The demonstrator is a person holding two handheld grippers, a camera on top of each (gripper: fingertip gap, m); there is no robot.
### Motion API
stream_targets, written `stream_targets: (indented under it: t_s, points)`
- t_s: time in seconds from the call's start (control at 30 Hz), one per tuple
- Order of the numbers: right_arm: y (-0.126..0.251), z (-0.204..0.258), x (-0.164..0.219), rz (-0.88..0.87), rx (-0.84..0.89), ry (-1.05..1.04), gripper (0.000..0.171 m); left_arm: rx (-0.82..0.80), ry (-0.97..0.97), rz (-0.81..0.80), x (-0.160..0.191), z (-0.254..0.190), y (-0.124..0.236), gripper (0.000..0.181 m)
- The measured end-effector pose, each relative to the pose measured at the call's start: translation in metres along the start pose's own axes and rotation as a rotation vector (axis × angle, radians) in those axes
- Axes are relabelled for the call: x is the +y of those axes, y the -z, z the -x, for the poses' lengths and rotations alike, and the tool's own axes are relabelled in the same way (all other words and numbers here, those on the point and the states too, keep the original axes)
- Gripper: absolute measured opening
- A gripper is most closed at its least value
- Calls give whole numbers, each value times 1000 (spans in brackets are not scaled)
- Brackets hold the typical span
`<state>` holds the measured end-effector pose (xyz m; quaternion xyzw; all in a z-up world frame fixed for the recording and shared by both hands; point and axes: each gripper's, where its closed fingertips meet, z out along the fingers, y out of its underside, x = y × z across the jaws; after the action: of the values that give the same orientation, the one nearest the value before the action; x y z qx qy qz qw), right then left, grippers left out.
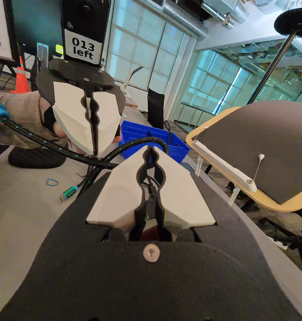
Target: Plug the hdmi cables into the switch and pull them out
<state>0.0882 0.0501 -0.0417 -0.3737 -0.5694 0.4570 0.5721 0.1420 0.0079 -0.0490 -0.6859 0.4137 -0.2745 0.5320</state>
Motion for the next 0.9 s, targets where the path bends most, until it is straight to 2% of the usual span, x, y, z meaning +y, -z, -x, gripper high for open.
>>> stream_targets:
  t_s: [0.23, 0.37, 0.43, 0.5, 0.67, 0.8, 0.83, 0.87, 0.9]
  points:
    - [21, 4, 0, 0, 4, -9, 22, -18, 59, -46, 9, 12, 6, 0]
    - [46, 9, -14, -72, -25, 5, 30, 33, 119, -153, 2, 14, 14, 0]
    - [49, 1, -8, -36, 11, 58, 39, 75, 142, -210, -6, 11, 17, 0]
    - [44, -8, 2, 61, 113, 282, 48, 107, 173, -235, -9, 10, 17, 0]
    - [29, -6, -9, 232, 273, 1069, 63, 199, 228, -281, -17, 2, 17, 0]
    - [20, -10, -22, 277, 350, 1462, 67, 310, 250, -265, -20, -11, 15, 0]
    - [17, -10, -26, 260, 359, 1508, 62, 324, 253, -260, -20, -13, 13, 0]
    - [15, -10, -28, 248, 363, 1550, 46, 322, 251, -251, -20, -13, 11, 0]
    - [13, -8, -29, 238, 349, 1568, 19, 334, 246, -246, -20, -15, 9, 0]
